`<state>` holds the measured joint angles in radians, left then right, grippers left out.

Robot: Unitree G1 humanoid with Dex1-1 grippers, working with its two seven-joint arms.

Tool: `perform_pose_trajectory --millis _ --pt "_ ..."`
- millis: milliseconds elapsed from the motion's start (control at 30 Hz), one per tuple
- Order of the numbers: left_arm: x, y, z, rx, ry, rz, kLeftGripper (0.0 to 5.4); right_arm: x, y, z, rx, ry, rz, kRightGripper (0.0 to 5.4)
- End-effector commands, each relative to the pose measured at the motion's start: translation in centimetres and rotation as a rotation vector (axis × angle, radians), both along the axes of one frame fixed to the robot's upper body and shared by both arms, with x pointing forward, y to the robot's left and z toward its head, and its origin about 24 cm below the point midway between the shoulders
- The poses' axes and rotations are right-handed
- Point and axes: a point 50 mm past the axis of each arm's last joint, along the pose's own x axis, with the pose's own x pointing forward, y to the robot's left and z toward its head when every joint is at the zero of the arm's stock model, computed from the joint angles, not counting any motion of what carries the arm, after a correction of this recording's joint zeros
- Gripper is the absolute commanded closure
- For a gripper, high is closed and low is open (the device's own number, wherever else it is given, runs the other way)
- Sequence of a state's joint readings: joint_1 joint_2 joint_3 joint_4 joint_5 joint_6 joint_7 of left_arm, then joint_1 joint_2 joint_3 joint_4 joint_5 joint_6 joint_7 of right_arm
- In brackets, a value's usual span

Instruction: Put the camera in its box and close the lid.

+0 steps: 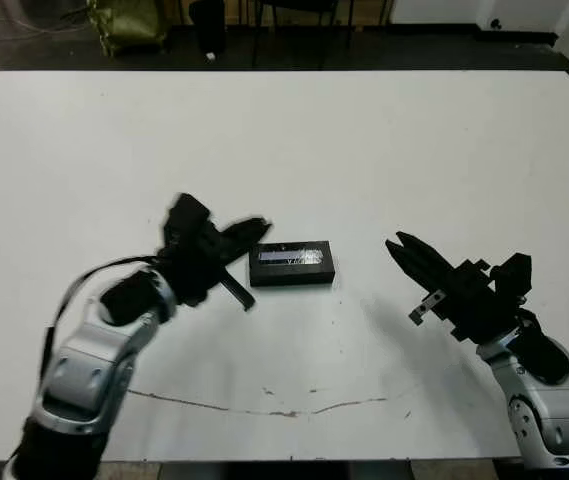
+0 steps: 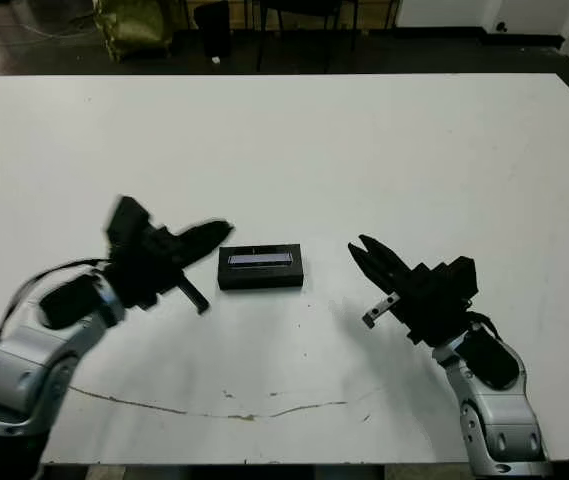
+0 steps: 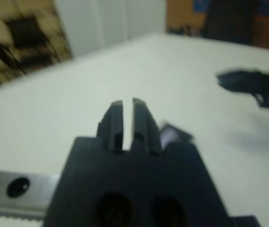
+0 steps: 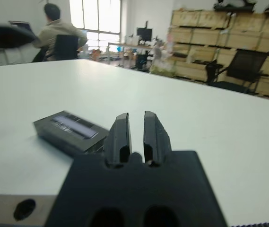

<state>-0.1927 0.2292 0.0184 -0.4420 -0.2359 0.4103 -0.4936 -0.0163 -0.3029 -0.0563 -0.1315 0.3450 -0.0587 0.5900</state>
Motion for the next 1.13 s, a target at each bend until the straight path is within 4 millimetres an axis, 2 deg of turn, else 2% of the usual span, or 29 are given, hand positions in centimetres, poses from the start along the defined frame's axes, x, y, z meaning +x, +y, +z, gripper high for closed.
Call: perform_pose_trajectory --millis 33,267,433,733,1133 --pt "0.0 2.0 0.7 -0.052 -0.074 0.103 5.39 0.5 -0.5 1.1 0.050 0.016 -0.052 5.40" --pt "1.6 5.4 0.6 -0.098 -0.163 0.287 5.39 2.0 -0.9 3.6 0.067 -0.098 -0.185 5.40" --pt "2.1 6.6 -1.5 -0.082 -0.190 0.357 5.39 2.6 -0.7 4.1 0.081 -0.158 -0.313 5.40" --pt "1.9 6.9 -5.3 -0.177 -0.156 0.509 5.39 3.1 -0.4 3.2 0.067 -0.166 -0.419 5.40" --pt "1.8 6.8 -5.7 -0.201 -0.136 0.534 5.39 3.2 0.2 2.7 0.028 -0.169 -0.436 5.40"
